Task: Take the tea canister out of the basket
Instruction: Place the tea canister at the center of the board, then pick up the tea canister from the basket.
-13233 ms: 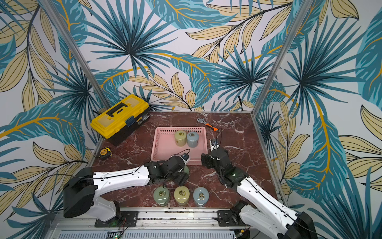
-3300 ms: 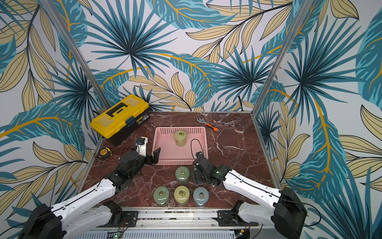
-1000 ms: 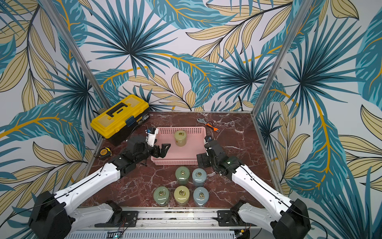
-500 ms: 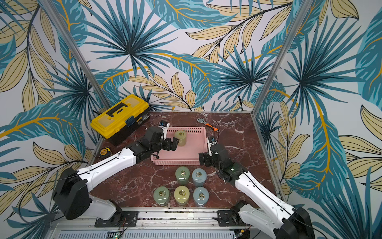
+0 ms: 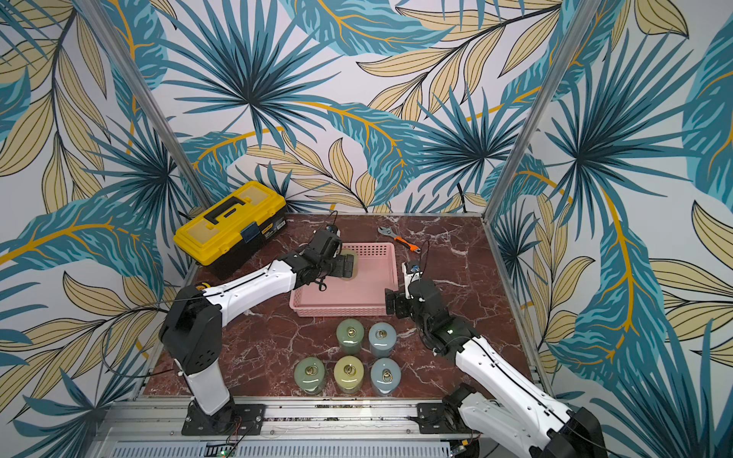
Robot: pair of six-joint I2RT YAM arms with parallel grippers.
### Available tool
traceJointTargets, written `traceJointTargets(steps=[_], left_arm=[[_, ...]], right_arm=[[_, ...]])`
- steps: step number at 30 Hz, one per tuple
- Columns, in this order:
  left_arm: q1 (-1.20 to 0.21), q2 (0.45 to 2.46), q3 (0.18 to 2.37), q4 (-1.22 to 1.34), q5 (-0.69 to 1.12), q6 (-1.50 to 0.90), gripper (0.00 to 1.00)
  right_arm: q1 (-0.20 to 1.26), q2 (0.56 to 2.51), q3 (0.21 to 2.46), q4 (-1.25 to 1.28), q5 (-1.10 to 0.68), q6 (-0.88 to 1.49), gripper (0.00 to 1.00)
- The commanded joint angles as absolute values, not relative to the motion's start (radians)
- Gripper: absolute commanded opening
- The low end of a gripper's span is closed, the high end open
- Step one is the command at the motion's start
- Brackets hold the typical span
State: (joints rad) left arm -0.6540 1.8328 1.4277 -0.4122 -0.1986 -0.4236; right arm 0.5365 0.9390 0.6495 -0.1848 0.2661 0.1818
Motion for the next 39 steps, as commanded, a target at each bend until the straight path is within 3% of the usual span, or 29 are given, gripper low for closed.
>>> traceJointTargets(steps=[1, 24, 39], left_arm=[[-0.659, 1.865, 1.5, -0.446, -0.206, -0.43, 1.0], [-0.659, 2.071, 1.654, -0.434, -0.243, -0.368, 1.0], [-0.657, 2.111, 1.679, -0.405, -0.258, -0.332, 0.92]], right_arm=[[0.533, 0.946, 0.63, -0.167, 0.281, 0.174, 0.99], [0.533, 0.983, 0.635, -0.163, 0.276, 0.172, 0.99], [0.533, 0.983, 0.635, -0.163, 0.27, 0.171, 0.99]])
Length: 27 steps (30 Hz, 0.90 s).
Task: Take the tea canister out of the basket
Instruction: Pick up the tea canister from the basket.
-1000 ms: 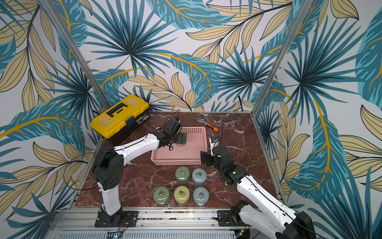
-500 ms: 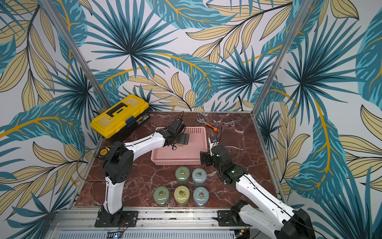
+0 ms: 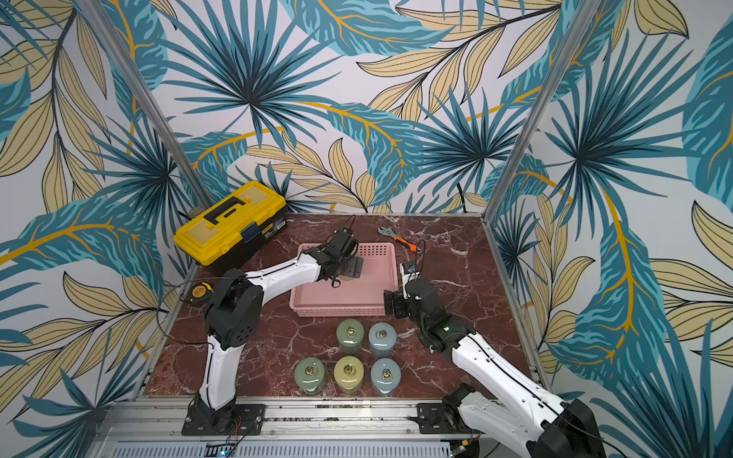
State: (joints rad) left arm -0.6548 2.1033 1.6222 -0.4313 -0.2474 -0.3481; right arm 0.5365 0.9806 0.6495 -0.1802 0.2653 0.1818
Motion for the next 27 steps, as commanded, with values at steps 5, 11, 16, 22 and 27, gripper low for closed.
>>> traceJointTargets(steps=[5, 11, 16, 22, 27], left_arm=[[-0.657, 2.119, 1.685, -0.407, -0.244, -0.33, 0.79], [-0.657, 2.1, 1.676, -0.416, -0.244, -0.33, 0.63], [-0.657, 2.056, 1.669, -0.425, -0.223, -0.321, 0.57], [-0.658, 1.986, 1.643, -0.42, -0.207, -0.308, 0.54], [-0.659, 1.943, 1.634, -0.434, -0.204, -0.299, 0.53]], right_arm=[[0.534, 0.983, 0.635, -0.163, 0.27, 0.17, 0.99], [0.534, 0.986, 0.635, -0.163, 0.27, 0.172, 0.99], [0.533, 0.989, 0.635, -0.161, 0.27, 0.17, 0.99], [0.533, 0.997, 0.635, -0.16, 0.271, 0.169, 0.99], [0.533, 1.0, 0.635, -0.158, 0.271, 0.169, 0.99]])
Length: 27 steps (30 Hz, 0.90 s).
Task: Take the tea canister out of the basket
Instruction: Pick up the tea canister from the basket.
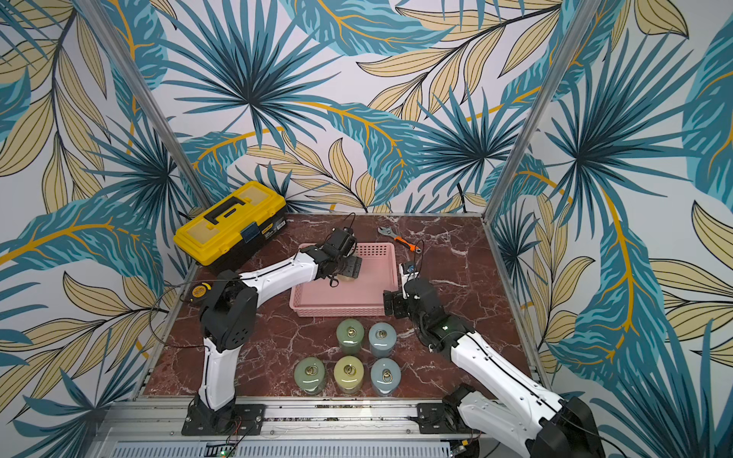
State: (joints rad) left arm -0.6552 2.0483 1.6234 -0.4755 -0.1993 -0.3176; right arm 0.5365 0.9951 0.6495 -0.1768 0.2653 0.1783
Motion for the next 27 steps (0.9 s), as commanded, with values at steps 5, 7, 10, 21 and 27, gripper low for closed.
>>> traceJointTargets(steps=[5, 7, 10, 21, 27], left_arm=[[-0.66, 1.898, 1.618, -0.449, -0.197, -0.291, 0.52], [-0.661, 1.874, 1.606, -0.452, -0.189, -0.282, 0.52], [-0.664, 1.839, 1.588, -0.46, -0.188, -0.272, 0.52], [-0.673, 1.694, 1.485, -0.481, -0.211, -0.259, 0.52], [-0.68, 1.623, 1.437, -0.513, -0.209, -0.256, 0.52]], right_arm=[[0.532, 1.002, 0.635, -0.156, 0.273, 0.168, 0.99], [0.533, 1.001, 0.635, -0.156, 0.271, 0.168, 0.99], [0.533, 0.996, 0.634, -0.156, 0.271, 0.168, 0.99], [0.534, 0.989, 0.629, -0.156, 0.278, 0.167, 0.99], [0.534, 0.993, 0.628, -0.152, 0.278, 0.166, 0.99]])
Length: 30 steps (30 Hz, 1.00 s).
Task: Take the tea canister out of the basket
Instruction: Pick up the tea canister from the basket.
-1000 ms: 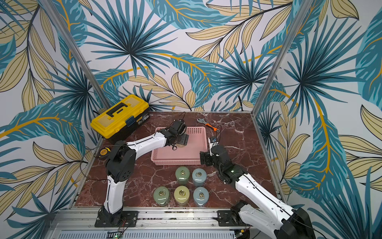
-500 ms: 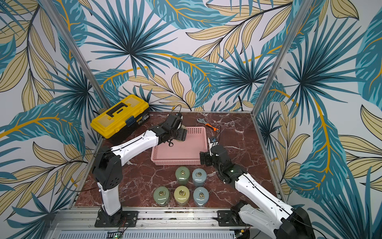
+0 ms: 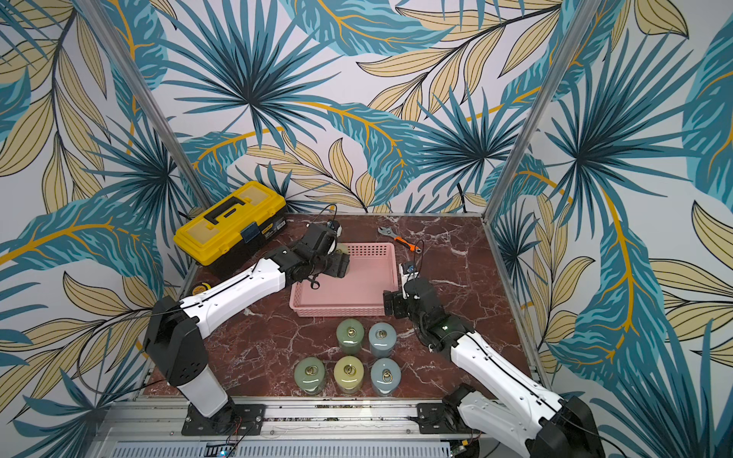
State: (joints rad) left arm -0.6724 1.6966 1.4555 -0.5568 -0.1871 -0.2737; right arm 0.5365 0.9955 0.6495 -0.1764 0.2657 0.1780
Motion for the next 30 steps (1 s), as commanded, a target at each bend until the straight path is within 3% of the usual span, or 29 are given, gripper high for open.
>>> traceJointTargets(steps=[1, 30], left_arm=[[-0.68, 1.611, 1.43, -0.519, -0.209, -0.256, 0.52], [-0.8, 1.183, 1.026, -0.552, -0.197, -0.275, 0.5]], right_arm=[[0.534, 0.994, 0.627, -0.152, 0.278, 0.166, 0.99], [0.534, 0.999, 0.623, -0.139, 0.279, 0.163, 0.99]])
